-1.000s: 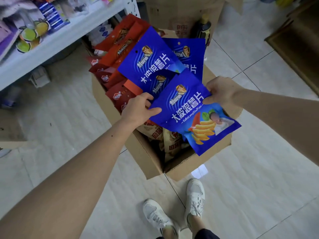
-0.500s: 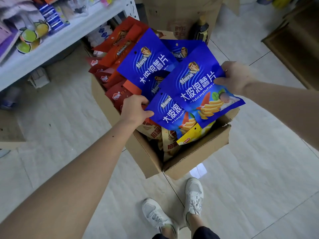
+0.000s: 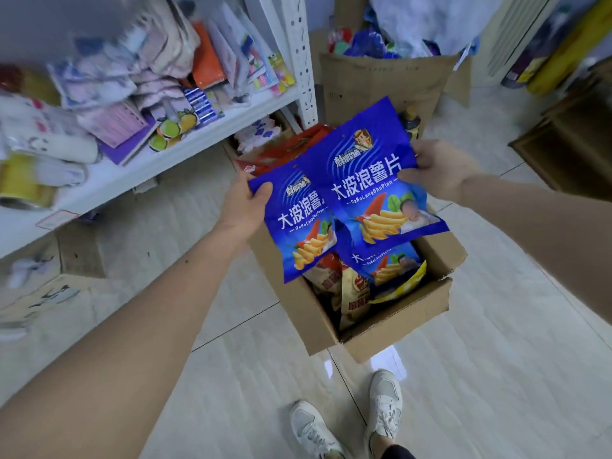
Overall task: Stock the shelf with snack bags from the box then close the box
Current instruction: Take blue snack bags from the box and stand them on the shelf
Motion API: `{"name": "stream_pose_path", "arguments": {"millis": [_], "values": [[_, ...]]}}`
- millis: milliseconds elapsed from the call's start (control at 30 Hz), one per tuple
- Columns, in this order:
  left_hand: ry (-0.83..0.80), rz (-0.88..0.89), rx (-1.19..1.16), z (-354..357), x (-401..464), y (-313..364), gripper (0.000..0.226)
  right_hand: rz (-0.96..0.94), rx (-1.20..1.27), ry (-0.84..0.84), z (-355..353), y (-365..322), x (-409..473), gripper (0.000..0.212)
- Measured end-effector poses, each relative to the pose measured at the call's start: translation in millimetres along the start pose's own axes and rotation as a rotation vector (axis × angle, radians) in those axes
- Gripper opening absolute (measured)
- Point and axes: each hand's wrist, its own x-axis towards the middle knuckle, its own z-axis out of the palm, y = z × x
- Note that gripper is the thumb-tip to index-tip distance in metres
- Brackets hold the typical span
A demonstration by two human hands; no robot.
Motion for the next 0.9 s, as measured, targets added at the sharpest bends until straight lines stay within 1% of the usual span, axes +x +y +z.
{"name": "stream_pose_path", "arguments": {"millis": [67, 133, 167, 267, 367, 500, 600, 700, 800, 900], "values": [[0.044, 0.04, 0.038, -32.5, -8.9, 24.4, 0.014, -0.02, 0.066, -0.036, -8.8, -32.0, -6.8, 0.028], [0.094, 0.132, 0.106, -66.7, -20.4, 52.5, 0.015, -0.057, 0.117, -0.056, -19.6, -66.8, -14.5, 0.026], [0.125, 0.195, 0.17, -84.6, -26.9, 66.2, 0.012, -0.091, 0.113, -0.055, -24.8, -83.8, -17.4, 0.024], [0.237, 0.382, 0.408, -136.8, -52.4, 111.2, 0.026, -0.204, 0.043, -0.035, -43.6, -139.8, -31.1, 0.021], [0.336, 0.477, 0.522, -188.1, -82.6, 154.1, 0.026, -0.295, 0.044, -0.061, -62.4, -193.3, -44.3, 0.025], [0.541, 0.515, 0.461, -253.9, -122.1, 204.2, 0.024, -0.416, 0.067, -0.148, -79.1, -256.0, -65.5, 0.022], [0.671, 0.541, 0.427, -303.4, -150.0, 233.5, 0.026, -0.502, 0.041, -0.175, -83.5, -297.8, -80.8, 0.023], [0.734, 0.547, 0.388, -348.8, -176.3, 257.7, 0.029, -0.541, 0.074, -0.265, -83.6, -341.6, -94.4, 0.026], [0.769, 0.559, 0.351, -390.7, -198.9, 275.5, 0.03, -0.547, 0.19, -0.423, -72.7, -389.7, -107.2, 0.022], [0.762, 0.575, 0.251, -433.8, -210.9, 281.3, 0.019, -0.563, 0.253, -0.528, -49.7, -443.7, -120.8, 0.017]]}}
